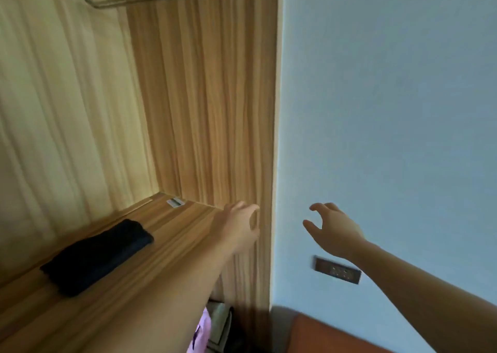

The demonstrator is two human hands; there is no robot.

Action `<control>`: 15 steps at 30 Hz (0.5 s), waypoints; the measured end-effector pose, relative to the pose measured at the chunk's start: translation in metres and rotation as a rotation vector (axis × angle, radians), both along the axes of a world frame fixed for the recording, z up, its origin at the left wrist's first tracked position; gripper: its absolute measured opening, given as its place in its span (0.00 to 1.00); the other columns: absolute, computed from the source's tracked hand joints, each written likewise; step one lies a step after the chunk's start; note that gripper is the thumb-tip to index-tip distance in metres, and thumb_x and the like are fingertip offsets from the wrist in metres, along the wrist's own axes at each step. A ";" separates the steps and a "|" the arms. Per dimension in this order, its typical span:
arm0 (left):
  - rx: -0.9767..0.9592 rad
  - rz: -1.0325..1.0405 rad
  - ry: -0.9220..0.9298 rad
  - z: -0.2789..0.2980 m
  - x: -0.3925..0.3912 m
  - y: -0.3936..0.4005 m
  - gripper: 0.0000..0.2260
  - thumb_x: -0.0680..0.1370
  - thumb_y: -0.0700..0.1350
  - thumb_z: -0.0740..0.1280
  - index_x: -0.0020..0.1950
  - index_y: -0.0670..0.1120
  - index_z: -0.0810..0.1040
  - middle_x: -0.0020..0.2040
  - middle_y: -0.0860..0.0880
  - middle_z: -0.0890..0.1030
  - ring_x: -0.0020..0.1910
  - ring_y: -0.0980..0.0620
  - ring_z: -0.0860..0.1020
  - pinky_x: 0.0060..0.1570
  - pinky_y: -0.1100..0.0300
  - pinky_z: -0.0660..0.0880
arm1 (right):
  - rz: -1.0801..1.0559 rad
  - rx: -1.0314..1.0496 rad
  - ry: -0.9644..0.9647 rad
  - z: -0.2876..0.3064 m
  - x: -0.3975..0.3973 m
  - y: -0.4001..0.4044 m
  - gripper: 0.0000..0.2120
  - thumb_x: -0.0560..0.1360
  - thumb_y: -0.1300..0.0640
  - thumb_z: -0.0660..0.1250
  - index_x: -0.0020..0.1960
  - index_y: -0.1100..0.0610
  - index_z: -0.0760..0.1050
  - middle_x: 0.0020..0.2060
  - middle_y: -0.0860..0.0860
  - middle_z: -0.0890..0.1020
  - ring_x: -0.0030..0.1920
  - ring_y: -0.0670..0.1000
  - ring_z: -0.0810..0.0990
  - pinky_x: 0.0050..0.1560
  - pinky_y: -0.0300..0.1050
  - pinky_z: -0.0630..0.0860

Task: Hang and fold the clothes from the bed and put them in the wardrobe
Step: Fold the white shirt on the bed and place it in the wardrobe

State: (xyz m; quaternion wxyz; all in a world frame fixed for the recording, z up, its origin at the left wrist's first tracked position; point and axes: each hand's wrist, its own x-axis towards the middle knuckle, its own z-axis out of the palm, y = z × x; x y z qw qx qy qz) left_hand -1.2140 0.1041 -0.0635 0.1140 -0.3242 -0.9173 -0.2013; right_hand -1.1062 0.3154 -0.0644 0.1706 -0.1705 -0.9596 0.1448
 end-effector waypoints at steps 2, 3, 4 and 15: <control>0.018 -0.128 -0.072 -0.023 0.025 0.011 0.22 0.75 0.51 0.65 0.69 0.53 0.72 0.64 0.51 0.74 0.64 0.48 0.72 0.60 0.52 0.71 | -0.110 -0.040 -0.034 -0.018 0.051 -0.001 0.23 0.78 0.40 0.58 0.70 0.48 0.65 0.68 0.47 0.69 0.56 0.52 0.78 0.50 0.45 0.74; 0.011 -0.180 -0.113 -0.037 0.040 0.013 0.22 0.75 0.50 0.65 0.70 0.52 0.71 0.65 0.51 0.74 0.65 0.48 0.71 0.62 0.51 0.71 | -0.147 -0.052 -0.065 -0.028 0.076 -0.004 0.23 0.78 0.41 0.58 0.70 0.48 0.65 0.67 0.47 0.69 0.55 0.51 0.78 0.49 0.45 0.73; -0.015 -0.219 -0.138 -0.048 0.055 0.016 0.23 0.76 0.51 0.65 0.71 0.52 0.70 0.66 0.52 0.73 0.66 0.48 0.70 0.63 0.51 0.70 | -0.180 -0.055 -0.093 -0.036 0.102 -0.008 0.23 0.78 0.41 0.58 0.70 0.48 0.65 0.67 0.47 0.69 0.55 0.51 0.78 0.49 0.45 0.74; -0.111 -0.692 -0.082 -0.057 0.287 0.079 0.22 0.77 0.53 0.63 0.71 0.54 0.69 0.69 0.52 0.71 0.68 0.50 0.68 0.64 0.52 0.69 | -0.642 -0.131 -0.014 -0.053 0.397 -0.053 0.24 0.77 0.41 0.60 0.71 0.48 0.66 0.67 0.47 0.70 0.59 0.50 0.76 0.57 0.49 0.75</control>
